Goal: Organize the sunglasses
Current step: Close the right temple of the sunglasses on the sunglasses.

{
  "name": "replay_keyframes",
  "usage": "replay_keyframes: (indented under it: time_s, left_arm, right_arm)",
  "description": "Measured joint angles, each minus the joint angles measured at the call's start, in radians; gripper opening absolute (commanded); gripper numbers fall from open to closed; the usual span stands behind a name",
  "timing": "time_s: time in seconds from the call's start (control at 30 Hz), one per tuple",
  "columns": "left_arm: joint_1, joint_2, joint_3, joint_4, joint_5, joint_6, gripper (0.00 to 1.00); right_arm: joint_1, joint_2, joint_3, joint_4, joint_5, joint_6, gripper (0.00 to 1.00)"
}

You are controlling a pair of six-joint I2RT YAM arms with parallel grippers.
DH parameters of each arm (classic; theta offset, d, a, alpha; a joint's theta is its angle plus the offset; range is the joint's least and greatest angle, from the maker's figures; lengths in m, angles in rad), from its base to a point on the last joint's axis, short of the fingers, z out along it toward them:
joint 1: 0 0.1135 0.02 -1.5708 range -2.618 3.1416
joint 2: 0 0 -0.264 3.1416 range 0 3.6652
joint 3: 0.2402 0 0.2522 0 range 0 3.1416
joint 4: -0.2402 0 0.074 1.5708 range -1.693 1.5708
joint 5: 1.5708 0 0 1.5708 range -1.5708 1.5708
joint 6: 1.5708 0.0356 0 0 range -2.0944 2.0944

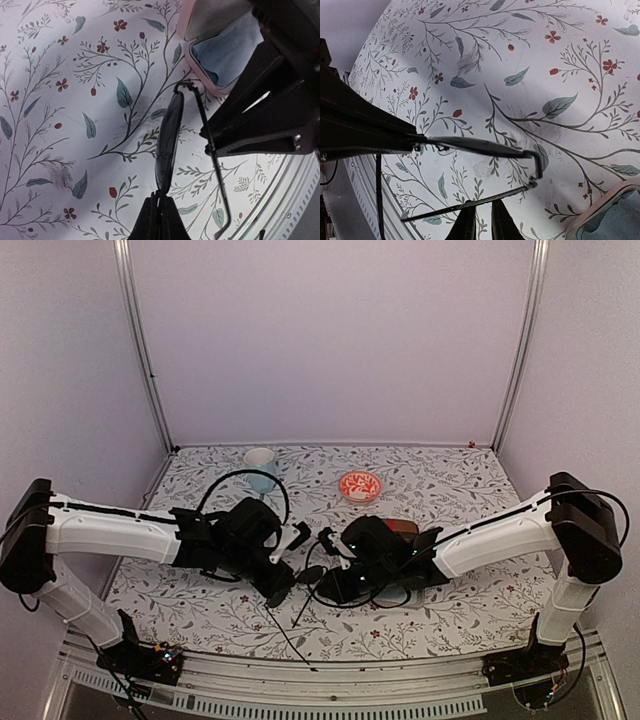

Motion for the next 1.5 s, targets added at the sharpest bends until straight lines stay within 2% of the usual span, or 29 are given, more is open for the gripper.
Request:
replay_keyframes:
  time_s: [0.53, 0.63, 0.7, 0.87, 0.93, 1.07, 1.27, 1.5]
  left_arm:
    - [0.033, 0.029, -0.002, 0.113, 0.090, -0.036, 0.00]
    - [0.058, 0.029, -0.010, 0.131, 0.103, -0.043, 0.00]
    - [0.077, 0.029, -0.018, 0.145, 0.116, -0.047, 0.00]
    - [0.123, 0.029, -0.029, 0.173, 0.137, -0.063, 0.00]
    - [0.136, 0.029, -0.030, 0.187, 0.145, -0.070, 0.00]
    - [0.154, 0.030, -0.030, 0.214, 0.158, -0.086, 0.00]
    - [0.159, 0.055, -0.018, 0.240, 0.178, -0.098, 0.00]
    - [0.160, 0.068, -0.005, 0.248, 0.220, -0.109, 0.00]
  right_arm:
    - [0.002, 0.037, 0.027, 0.040, -0.029, 0.038, 0.13]
    - [0.002, 0.005, -0.003, 0.041, -0.032, 0.037, 0.18]
    - [0.002, -0.026, -0.028, 0.046, -0.043, 0.035, 0.28]
    - [0.016, -0.102, -0.075, 0.080, -0.078, 0.021, 0.42]
    - [0.031, -0.111, -0.075, 0.091, -0.085, 0.014, 0.51]
    - [0.072, -0.112, -0.075, 0.099, -0.096, -0.003, 0.62]
    - [0.135, -0.107, -0.050, 0.058, -0.077, -0.035, 0.66]
    - [0.148, -0.043, 0.042, -0.064, 0.021, -0.062, 0.61]
